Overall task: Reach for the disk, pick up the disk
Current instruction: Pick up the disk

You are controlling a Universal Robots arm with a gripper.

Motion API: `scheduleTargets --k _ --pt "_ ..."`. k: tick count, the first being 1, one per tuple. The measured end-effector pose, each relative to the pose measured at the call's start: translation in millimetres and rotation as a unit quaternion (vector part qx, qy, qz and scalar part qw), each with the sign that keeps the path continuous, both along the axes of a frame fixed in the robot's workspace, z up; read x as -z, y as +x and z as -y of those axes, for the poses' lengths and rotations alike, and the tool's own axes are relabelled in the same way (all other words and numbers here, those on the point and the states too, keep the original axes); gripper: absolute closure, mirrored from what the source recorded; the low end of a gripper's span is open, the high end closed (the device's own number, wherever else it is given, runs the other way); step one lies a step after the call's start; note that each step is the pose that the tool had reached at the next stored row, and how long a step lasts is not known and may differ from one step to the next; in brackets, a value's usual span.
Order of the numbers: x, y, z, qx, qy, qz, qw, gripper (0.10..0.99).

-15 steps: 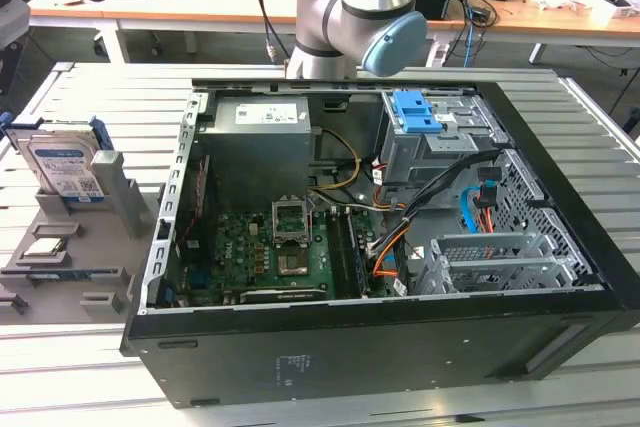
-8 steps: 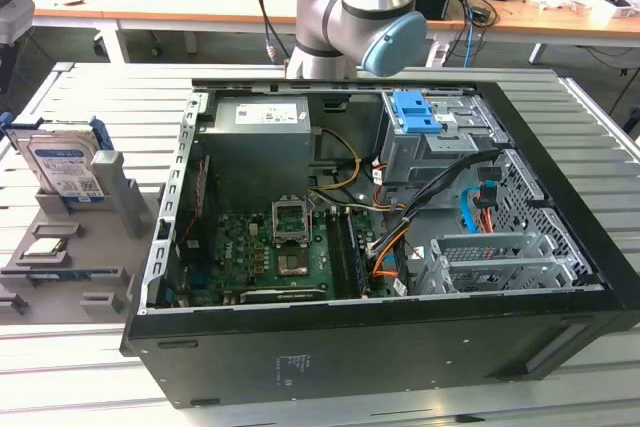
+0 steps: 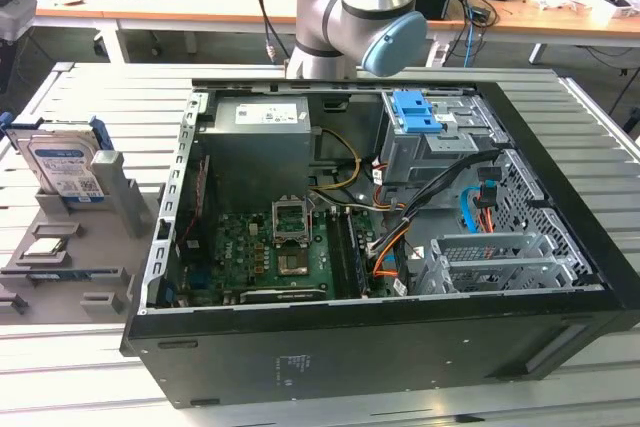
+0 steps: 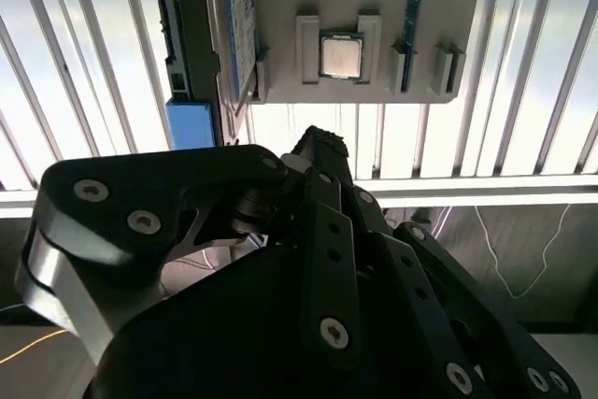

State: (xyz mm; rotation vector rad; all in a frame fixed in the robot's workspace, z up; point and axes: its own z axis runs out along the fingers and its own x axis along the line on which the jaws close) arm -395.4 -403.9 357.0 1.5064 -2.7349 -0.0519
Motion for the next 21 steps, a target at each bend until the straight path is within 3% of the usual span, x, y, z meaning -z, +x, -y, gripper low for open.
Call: scheduleTargets --k 9,16,21 --pt "0.0 0.0 0.0 -0.065 0.0000 0.0000 0.9979 0.980" --pt "0.0 0.0 0.0 -0.118 0.0000 0.0000 0.9930 0.980" --pt "0.0 0.0 0.0 -0.154 0.0000 0.0000 0.9880 0.980"
